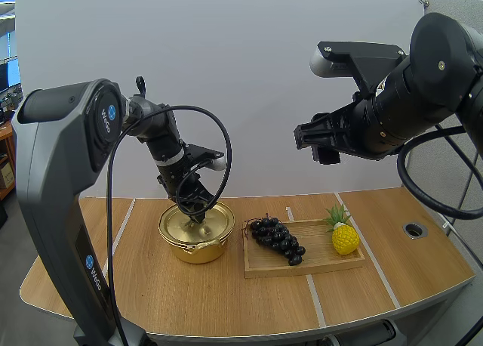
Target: Open the pot, put the pineapple inside, and close it
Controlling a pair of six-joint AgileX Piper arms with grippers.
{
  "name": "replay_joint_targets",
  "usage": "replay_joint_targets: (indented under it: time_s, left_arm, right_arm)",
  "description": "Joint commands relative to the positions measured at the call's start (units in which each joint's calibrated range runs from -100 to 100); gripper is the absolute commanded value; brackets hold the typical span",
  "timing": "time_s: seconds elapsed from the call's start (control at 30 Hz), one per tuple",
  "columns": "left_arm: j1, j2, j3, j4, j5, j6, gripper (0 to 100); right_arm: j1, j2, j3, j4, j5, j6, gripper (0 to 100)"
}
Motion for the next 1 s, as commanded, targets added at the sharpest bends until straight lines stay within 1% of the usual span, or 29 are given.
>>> replay_joint_targets:
  time_s: [0.0,0.17,0.3,0.47,0.6,0.8,0.97]
  left_arm:
    - [-0.17,-0.53,0.04,-0.07,-0.13,-0.33,0]
    - [-0.17,-4.47,0.04,-0.07,-0.13,-0.56,0]
    - [-0.17,-10.40,-0.41,0.17,-0.13,-0.56,0]
    - [-0.17,-18.81,-4.86,1.03,1.50,-1.42,0]
    - [-0.17,-25.18,-10.34,1.68,1.72,-2.22,0]
    - [-0.17,-32.53,-21.43,1.82,1.66,-3.25,0]
    - [-0.17,-34.66,-32.79,5.82,1.15,-6.81,0]
  right_arm:
    - [-0.20,-0.19,-0.37,-0.39,0.00,0.10,100]
    - [-0.20,-0.19,-0.37,-0.39,0.00,0.10,100]
    - [-0.20,-0.19,-0.37,-0.39,0.00,0.10,100]
    - [-0.20,-0.19,-0.37,-0.39,0.00,0.10,100]
    - [-0.20,-0.19,-0.37,-0.39,0.00,0.10,100]
    - [-0.20,-0.19,-0.37,-0.39,0.00,0.10,100]
    - [-0.20,-0.19,-0.37,-0.39,0.00,0.10,100]
